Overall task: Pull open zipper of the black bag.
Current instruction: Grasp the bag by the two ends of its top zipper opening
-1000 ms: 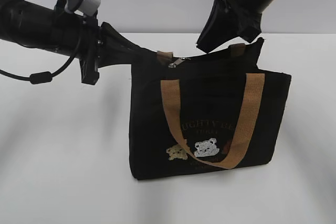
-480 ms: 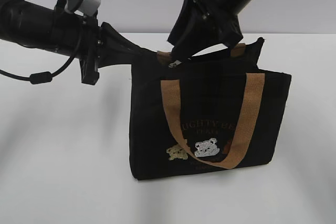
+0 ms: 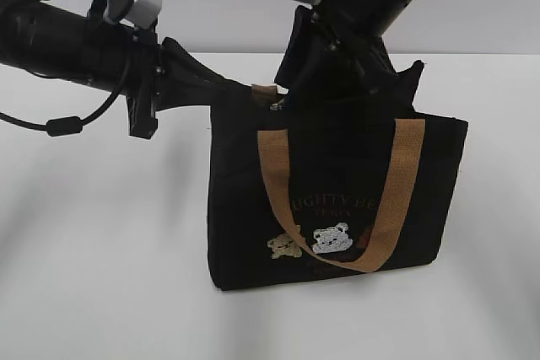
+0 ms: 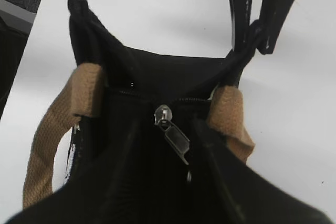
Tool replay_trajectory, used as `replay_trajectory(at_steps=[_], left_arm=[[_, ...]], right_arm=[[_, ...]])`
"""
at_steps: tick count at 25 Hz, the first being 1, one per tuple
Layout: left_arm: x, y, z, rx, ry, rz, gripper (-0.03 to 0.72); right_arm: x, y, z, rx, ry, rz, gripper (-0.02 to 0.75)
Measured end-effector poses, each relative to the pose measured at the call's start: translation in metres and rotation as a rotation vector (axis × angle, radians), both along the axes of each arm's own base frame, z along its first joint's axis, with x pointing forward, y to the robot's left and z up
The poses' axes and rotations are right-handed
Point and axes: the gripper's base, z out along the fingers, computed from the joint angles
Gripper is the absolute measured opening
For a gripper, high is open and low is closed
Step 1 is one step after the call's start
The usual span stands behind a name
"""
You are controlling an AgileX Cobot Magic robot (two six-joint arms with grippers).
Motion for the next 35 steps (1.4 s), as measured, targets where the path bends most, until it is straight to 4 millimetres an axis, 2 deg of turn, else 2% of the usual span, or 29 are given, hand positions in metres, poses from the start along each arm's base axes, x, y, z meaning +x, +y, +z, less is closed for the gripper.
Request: replay_trajectory(at_steps=[8,14,18,21,23,24,30,35], left_arm=[[-0.001,0.0,0.0,0.006,-0.001,-0.016,0.058],[-0.002,0.0,0.0,0.007,0.0,-0.024,0.057],[-0.002,0.0,0.0,0.01,-0.001,-0.026,0.057],[-0.002,0.0,0.0,0.01,-0.001,-0.027,0.057],[-0.002,0.0,0.0,0.009,0.0,-0.03,0.057],[-0.002,0.0,0.0,0.009,0.0,-0.031,0.057],[-0.002,0.0,-0.001,0.01,0.0,-0.031,0.057],[-0.003,-0.001,0.0,0.0,0.004,-0.033,0.057]], right_arm=[[-0.003,0.01,-0.007,-0.009,-0.012,0.064,0.245],[0.001,0.016,-0.024,-0.026,0.023,0.077,0.244],[0.002,0.016,-0.024,-0.026,0.023,0.077,0.242],[0.002,0.016,-0.024,-0.03,0.025,0.074,0.2],[0.002,0.016,-0.025,-0.035,0.034,0.058,0.106],[0.002,0.016,-0.024,-0.036,0.043,0.044,0.09],[0.002,0.014,-0.025,-0.066,0.076,-0.022,0.09],[0.0,0.007,-0.013,-0.07,0.075,-0.087,0.09]])
